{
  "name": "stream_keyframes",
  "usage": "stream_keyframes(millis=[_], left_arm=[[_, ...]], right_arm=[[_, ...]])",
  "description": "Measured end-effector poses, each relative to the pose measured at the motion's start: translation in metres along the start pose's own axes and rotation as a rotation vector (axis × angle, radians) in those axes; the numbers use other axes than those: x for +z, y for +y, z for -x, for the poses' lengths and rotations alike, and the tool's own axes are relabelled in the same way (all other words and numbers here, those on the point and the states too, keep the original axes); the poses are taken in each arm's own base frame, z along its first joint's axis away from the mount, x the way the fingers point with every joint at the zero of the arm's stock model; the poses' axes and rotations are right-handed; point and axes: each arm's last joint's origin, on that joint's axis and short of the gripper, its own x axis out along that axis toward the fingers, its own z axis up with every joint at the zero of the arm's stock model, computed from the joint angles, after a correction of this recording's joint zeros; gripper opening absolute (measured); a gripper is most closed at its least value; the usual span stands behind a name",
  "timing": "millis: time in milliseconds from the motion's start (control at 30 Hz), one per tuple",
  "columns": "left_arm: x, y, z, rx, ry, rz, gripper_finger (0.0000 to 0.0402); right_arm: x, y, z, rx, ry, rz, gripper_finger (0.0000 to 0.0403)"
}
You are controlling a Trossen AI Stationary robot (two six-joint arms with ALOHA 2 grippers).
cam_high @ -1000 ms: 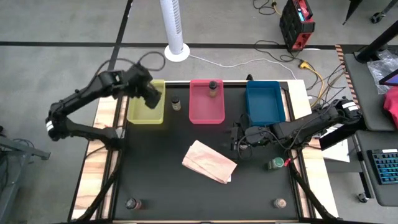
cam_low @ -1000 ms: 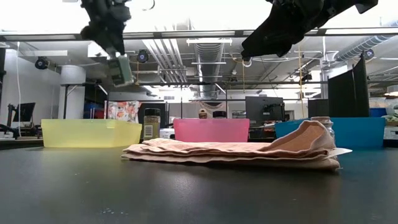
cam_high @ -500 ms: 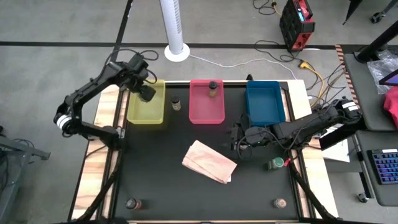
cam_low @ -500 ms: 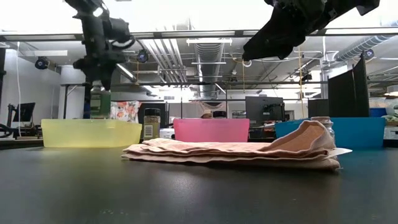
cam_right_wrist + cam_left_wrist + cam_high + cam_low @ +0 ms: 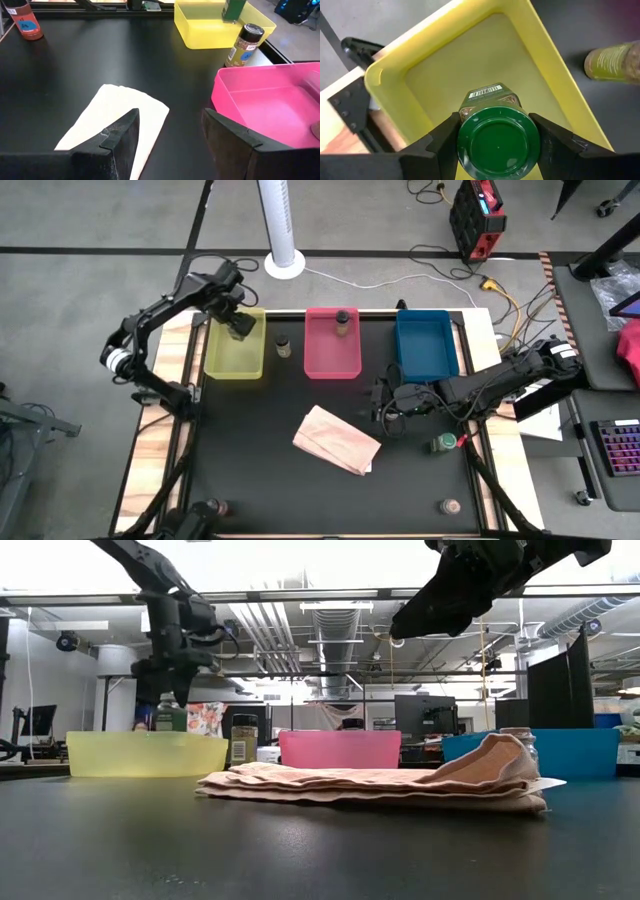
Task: Sort spices by type
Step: Put the left green seasoning bottle into the yellow bin
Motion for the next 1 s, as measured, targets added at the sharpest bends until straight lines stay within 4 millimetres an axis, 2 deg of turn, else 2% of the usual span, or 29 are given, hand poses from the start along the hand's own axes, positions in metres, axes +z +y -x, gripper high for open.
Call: stream_keyframes(millis=[333,633,1000], left_arm=[[0.011,0.001,-0.014,-0.071,-0.028,0.012,0.0185],[0.019,0.004,-0.025,-0.064,-0.042,0.060,0.0185],[0.024,0.004,-0.046,-0.049,0.020,0.067,0.0185]], right_arm=[[-0.001,0.000,0.000,-0.001,0.003,0.001,0.0206],[-0.001,0.000,0.000,-0.001,0.003,0.001,0.0205],[-0.001,0.000,0.000,-0.001,0.003,0.001,0.0205]])
